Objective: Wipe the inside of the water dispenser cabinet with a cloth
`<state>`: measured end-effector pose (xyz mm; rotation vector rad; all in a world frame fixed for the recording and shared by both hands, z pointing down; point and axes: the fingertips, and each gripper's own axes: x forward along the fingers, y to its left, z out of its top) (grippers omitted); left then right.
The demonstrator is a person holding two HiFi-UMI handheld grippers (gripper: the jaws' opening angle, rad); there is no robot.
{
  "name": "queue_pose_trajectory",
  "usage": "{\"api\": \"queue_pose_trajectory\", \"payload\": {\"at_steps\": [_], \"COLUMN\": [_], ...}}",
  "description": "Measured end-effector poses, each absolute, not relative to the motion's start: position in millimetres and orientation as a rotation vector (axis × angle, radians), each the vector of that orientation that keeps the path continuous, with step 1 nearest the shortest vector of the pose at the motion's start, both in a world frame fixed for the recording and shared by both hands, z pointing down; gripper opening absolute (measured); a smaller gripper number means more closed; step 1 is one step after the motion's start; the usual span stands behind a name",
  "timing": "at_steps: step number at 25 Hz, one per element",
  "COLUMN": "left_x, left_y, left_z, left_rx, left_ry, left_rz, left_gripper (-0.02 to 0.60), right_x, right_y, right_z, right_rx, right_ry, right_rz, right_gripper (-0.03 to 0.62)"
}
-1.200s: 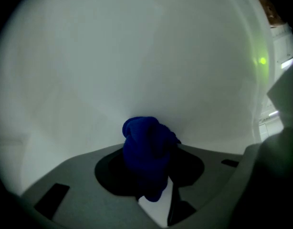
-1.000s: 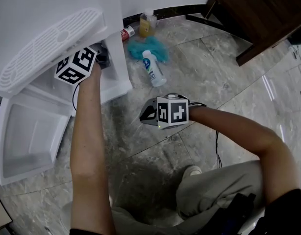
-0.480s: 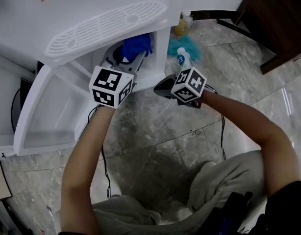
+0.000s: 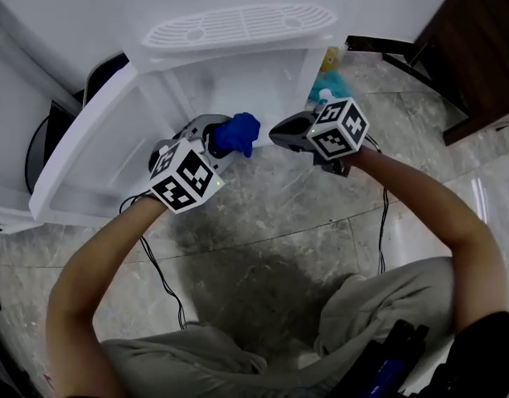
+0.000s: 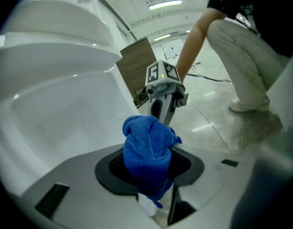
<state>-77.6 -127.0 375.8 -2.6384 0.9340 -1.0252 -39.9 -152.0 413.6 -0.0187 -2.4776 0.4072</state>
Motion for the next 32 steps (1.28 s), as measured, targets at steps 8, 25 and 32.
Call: {"api": "queue_pose_trajectory", "payload": {"at_steps": [8, 25, 32], "left_x": [-106.0, -70.5, -71.4], "left_y": [-119.4, -123.3, -124.5], "left_z": [404.2, 384.6, 391.4], "left_rx": [-2.583, -2.360, -2.400], "left_ry": [1.039, 0.992, 1.026], "left_rz": [-1.145, -1.163, -1.149], "left_gripper": [0.150, 0.155, 0.265], "right_x": [-76.8, -109.7, -108.5], "right_y": [-128.2, -119.3, -115.3], "right_z": [380.5, 362.2, 367.6], "right_rx": [-0.016, 0.054, 0.025], "right_ry": [-2.597, -2.591, -2.540], "right_rz": [0.597, 0.778, 0.706], "right_gripper": [0.251, 0.321, 0.161]}}
